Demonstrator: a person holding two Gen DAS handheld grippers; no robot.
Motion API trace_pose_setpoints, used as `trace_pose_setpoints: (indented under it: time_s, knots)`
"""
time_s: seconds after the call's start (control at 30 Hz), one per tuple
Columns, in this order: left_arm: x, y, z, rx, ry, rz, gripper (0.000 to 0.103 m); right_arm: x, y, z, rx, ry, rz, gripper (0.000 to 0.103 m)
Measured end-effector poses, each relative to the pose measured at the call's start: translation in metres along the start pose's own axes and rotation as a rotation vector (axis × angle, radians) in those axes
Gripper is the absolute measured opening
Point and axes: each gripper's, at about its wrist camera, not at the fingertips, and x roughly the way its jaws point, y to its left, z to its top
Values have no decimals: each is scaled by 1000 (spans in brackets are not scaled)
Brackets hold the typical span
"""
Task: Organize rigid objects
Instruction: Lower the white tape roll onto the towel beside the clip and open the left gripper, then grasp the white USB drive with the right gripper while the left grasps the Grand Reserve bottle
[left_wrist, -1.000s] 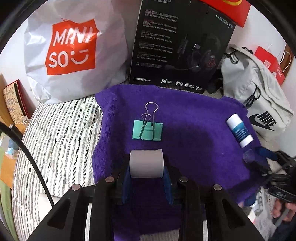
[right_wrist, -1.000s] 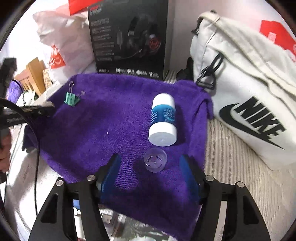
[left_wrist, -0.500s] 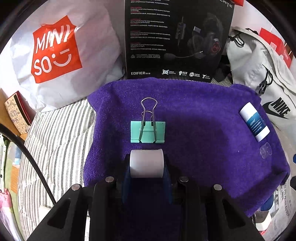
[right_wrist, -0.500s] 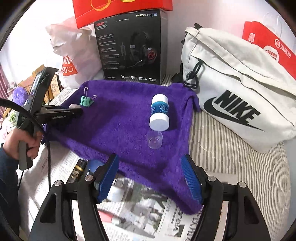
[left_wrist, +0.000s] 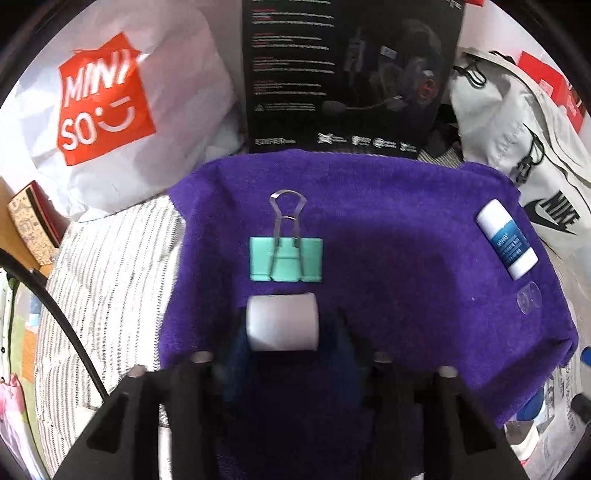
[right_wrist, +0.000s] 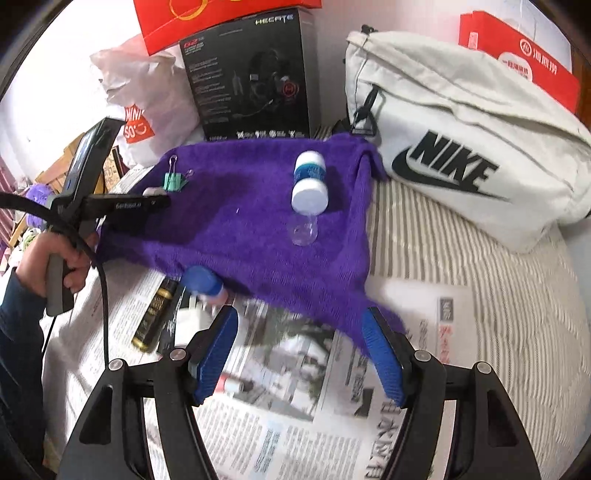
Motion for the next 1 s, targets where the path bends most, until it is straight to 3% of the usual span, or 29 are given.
trace_pose_setpoints:
  time_s: [0.33,0.43,0.6,0.8,1.0]
  knots:
    - [-23,-1,-15,-39,16,31,53,9,18,-6,-7,11,14,64]
    - [-50,0,-31,-58,-30,19,53,19,19,-4,6,37,16,55]
    - [-85,-3,-65,-54,-80,20,58,30,23,-2,14,55,38,51]
    - [-93,-9,-106,-54,-62,-2,58,42,33,-2,-12,67,26,46]
    - [-93,-15,-129,-51,-50,3,58,46,33,-3,-39,63,-16,35]
